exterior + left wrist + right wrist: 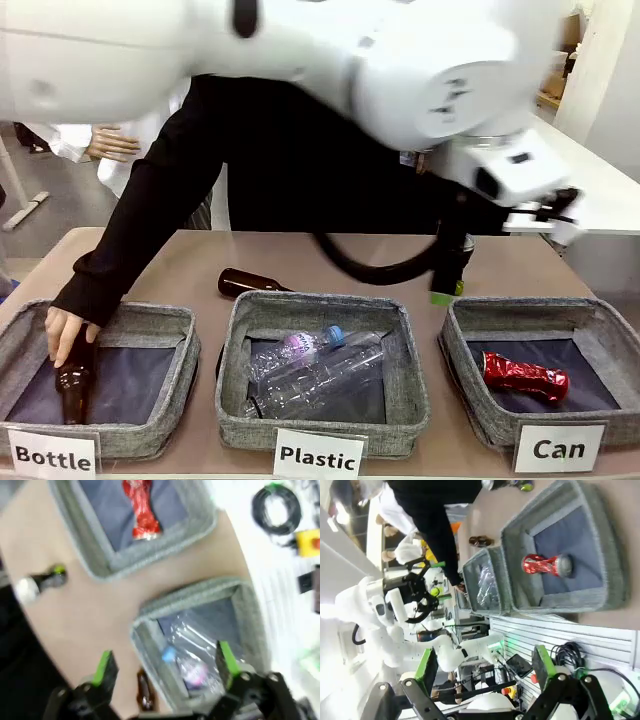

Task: Sort the can waste into the basket.
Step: Pick up the can waste from the table and place it in the right Fabric basket.

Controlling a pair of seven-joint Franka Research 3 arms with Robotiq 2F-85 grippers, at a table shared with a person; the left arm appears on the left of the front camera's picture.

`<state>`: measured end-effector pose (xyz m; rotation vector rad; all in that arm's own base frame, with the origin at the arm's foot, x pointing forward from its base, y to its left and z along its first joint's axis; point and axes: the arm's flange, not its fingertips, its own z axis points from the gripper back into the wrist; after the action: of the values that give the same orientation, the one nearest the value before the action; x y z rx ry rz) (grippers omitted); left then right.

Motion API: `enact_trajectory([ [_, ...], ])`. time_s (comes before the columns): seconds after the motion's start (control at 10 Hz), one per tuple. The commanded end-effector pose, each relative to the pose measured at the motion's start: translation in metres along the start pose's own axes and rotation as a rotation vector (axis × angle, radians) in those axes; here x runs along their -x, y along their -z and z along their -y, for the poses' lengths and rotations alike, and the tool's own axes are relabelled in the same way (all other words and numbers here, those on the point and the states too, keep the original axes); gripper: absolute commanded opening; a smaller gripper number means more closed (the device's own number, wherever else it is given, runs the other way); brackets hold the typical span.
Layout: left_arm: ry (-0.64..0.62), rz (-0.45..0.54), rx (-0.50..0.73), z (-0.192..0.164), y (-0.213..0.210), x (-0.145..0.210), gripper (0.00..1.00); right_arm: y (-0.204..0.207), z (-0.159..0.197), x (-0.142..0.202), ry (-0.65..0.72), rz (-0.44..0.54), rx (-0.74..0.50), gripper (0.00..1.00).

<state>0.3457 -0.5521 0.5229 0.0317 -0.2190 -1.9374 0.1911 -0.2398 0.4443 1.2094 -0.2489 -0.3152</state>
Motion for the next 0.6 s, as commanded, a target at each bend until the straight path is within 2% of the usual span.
enact_trajectory([
  [0.0,-0.019,0.137,-0.044,0.087,0.028,0.072,1.0,0.042,-0.02,0.008,0.001,-0.043,-0.03,1.0],
  [0.2,-0.026,0.166,-0.049,0.087,0.038,0.08,1.0,0.059,-0.024,0.008,0.006,-0.053,-0.036,1.0],
  [0.5,-0.043,0.162,-0.043,0.08,0.039,0.086,1.0,0.052,-0.018,0.007,0.031,-0.037,-0.05,1.0],
])
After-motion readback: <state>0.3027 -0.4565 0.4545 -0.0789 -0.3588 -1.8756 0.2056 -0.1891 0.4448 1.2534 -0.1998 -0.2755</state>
